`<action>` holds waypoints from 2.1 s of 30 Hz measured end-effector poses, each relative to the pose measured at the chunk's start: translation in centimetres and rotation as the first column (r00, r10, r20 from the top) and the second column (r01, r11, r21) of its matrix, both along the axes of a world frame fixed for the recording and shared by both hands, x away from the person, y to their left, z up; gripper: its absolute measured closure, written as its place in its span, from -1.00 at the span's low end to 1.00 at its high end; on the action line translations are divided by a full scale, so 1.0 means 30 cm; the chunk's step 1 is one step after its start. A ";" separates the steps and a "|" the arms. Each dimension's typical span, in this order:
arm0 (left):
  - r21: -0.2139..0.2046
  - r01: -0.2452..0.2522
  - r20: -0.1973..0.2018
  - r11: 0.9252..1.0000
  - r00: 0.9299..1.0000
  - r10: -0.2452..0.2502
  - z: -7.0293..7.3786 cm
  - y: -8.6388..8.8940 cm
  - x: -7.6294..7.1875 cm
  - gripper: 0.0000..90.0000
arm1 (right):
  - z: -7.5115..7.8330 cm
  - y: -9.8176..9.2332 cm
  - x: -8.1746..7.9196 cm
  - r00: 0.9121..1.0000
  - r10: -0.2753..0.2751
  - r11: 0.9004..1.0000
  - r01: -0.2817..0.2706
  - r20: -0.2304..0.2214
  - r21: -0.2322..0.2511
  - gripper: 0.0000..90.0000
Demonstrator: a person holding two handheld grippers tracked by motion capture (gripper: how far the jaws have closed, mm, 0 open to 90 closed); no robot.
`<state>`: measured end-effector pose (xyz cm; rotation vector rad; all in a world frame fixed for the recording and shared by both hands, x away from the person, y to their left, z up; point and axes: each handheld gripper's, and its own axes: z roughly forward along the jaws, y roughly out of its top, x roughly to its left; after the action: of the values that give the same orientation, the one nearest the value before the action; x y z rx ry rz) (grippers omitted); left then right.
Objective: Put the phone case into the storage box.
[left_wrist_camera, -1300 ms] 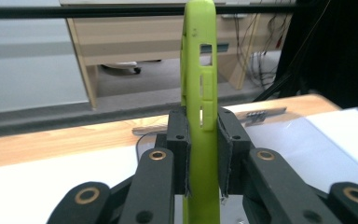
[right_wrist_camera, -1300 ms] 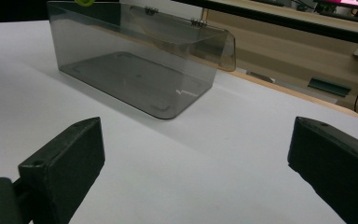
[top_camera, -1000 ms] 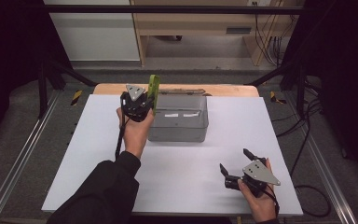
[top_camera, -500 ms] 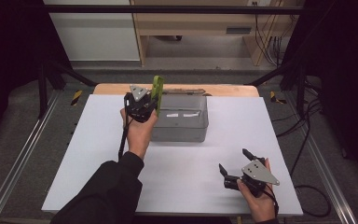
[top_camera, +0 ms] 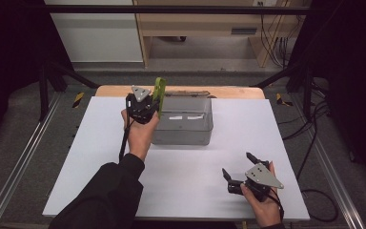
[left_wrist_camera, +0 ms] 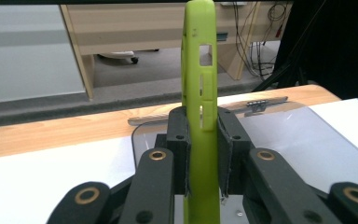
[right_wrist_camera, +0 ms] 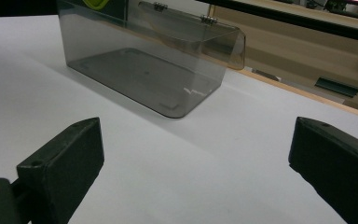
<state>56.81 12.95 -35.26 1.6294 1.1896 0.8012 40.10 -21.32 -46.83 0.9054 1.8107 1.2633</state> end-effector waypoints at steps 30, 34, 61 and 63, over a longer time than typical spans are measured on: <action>0.129 -0.028 -0.018 0.991 0.999 0.030 -0.052 -0.003 0.028 0.72 | -0.006 0.010 0.006 1.000 -0.007 1.000 0.006 -0.013 -0.024 -0.92; 0.118 -0.030 -0.037 0.993 0.999 0.034 -0.061 0.004 0.036 0.72 | -0.004 0.013 0.005 1.000 -0.004 1.000 0.004 -0.016 -0.023 -0.92; 0.083 -0.024 -0.146 0.996 0.989 0.036 -0.133 0.007 0.069 0.72 | -0.006 0.003 0.007 1.000 -0.006 1.000 0.006 -0.020 -0.028 -0.92; 0.075 -0.025 -0.151 0.997 0.988 0.036 -0.135 0.009 0.071 0.72 | -0.007 0.004 0.008 1.000 -0.006 1.000 0.005 -0.021 -0.031 -0.92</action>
<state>58.94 13.22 -39.31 1.7619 1.3085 0.7578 40.35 -21.19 -47.04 0.9093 1.8376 1.2237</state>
